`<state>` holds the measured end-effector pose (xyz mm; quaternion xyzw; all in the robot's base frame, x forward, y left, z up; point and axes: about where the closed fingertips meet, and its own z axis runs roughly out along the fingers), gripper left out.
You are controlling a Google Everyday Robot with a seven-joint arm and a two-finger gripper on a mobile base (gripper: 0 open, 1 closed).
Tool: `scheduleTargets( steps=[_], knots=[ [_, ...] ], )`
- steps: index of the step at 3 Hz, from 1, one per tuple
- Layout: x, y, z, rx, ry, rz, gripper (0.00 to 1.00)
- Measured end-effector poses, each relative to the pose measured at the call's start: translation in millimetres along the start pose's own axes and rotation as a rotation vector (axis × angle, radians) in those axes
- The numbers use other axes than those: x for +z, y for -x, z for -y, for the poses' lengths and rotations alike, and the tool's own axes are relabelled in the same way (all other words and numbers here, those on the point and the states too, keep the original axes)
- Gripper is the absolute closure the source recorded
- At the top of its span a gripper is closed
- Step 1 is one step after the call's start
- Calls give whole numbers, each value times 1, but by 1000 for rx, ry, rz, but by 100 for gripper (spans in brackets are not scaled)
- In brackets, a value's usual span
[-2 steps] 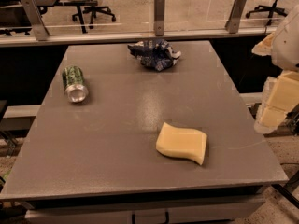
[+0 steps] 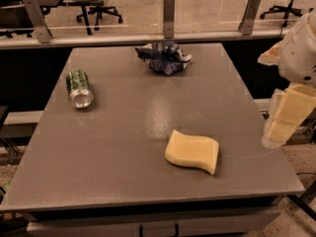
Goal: Move sponge near blue chip bag
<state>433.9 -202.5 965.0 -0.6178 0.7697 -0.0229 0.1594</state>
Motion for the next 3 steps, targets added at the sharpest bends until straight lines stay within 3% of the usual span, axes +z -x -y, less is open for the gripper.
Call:
scheduleTargets(
  steps=[3],
  knots=[
    [74, 56, -42, -110, 172, 112, 0]
  ],
)
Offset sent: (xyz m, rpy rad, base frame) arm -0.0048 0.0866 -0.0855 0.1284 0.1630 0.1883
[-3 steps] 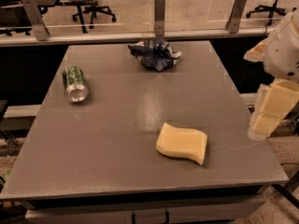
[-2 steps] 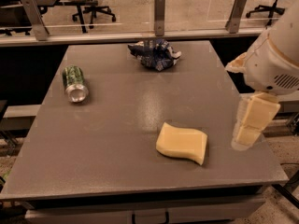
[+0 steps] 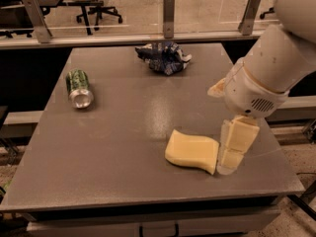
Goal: Move sponge near blue chip bag
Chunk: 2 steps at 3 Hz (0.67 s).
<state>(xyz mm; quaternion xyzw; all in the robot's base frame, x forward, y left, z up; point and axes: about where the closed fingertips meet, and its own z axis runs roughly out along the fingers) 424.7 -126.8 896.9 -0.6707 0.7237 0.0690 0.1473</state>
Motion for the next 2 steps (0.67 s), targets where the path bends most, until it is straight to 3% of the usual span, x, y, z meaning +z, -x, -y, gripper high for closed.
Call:
scheduleTargets(
  steps=[1, 2],
  knots=[
    [28, 13, -17, -50, 55, 10, 0],
    [44, 18, -29, -88, 80, 0, 0]
  ],
)
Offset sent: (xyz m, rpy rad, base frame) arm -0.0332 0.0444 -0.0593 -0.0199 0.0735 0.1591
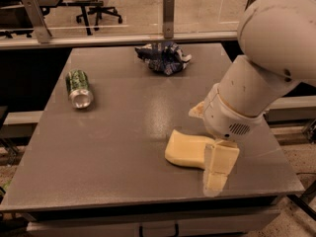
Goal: Move sponge near blue chip bag
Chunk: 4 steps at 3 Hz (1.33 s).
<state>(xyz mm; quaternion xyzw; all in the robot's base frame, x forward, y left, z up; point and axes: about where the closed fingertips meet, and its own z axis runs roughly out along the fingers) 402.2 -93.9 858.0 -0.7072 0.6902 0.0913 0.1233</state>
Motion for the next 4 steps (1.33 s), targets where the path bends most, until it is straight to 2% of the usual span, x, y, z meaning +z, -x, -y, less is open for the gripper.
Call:
scheduleTargets(
  steps=[1, 2, 4],
  knots=[
    [15, 2, -3, -16, 17, -12, 0],
    [25, -3, 1, 1, 39, -22, 3],
    [24, -8, 9, 34, 47, -33, 49]
  ],
)
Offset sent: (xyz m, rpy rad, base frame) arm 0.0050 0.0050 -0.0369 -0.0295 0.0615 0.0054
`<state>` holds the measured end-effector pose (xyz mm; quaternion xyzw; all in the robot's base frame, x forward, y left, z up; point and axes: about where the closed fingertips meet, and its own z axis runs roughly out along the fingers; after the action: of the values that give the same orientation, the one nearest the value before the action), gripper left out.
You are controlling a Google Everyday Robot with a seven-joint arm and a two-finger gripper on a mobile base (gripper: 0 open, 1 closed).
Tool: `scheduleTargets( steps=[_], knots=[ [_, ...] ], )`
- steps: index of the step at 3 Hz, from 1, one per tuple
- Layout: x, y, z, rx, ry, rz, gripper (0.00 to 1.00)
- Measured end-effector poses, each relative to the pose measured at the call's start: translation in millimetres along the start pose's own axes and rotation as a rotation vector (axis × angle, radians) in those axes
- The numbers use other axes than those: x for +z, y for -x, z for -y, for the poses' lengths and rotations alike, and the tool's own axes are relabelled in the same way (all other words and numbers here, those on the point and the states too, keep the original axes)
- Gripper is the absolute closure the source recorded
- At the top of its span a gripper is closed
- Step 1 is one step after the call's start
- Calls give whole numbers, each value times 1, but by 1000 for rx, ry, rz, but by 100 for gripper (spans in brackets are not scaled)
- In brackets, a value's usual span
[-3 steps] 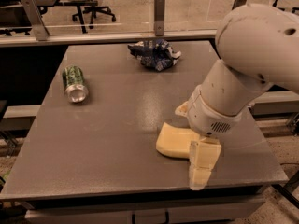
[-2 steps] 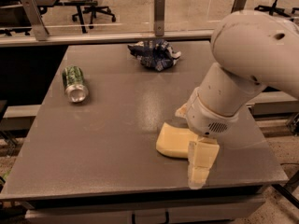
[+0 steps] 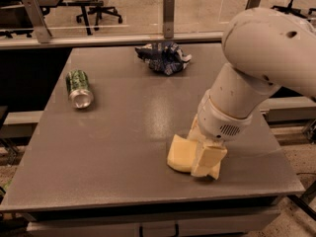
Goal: Move sponge near blue chip bag
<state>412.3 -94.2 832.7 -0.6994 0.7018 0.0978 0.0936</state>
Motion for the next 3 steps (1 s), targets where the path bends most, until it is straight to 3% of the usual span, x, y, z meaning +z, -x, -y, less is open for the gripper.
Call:
scheduleTargets(
  steps=[1, 2, 3],
  knots=[
    [-18, -2, 13, 26, -26, -19, 72],
    [-51, -2, 58, 58, -78, -40, 100],
    [-68, -3, 98, 89, -110, -19, 100]
  ],
)
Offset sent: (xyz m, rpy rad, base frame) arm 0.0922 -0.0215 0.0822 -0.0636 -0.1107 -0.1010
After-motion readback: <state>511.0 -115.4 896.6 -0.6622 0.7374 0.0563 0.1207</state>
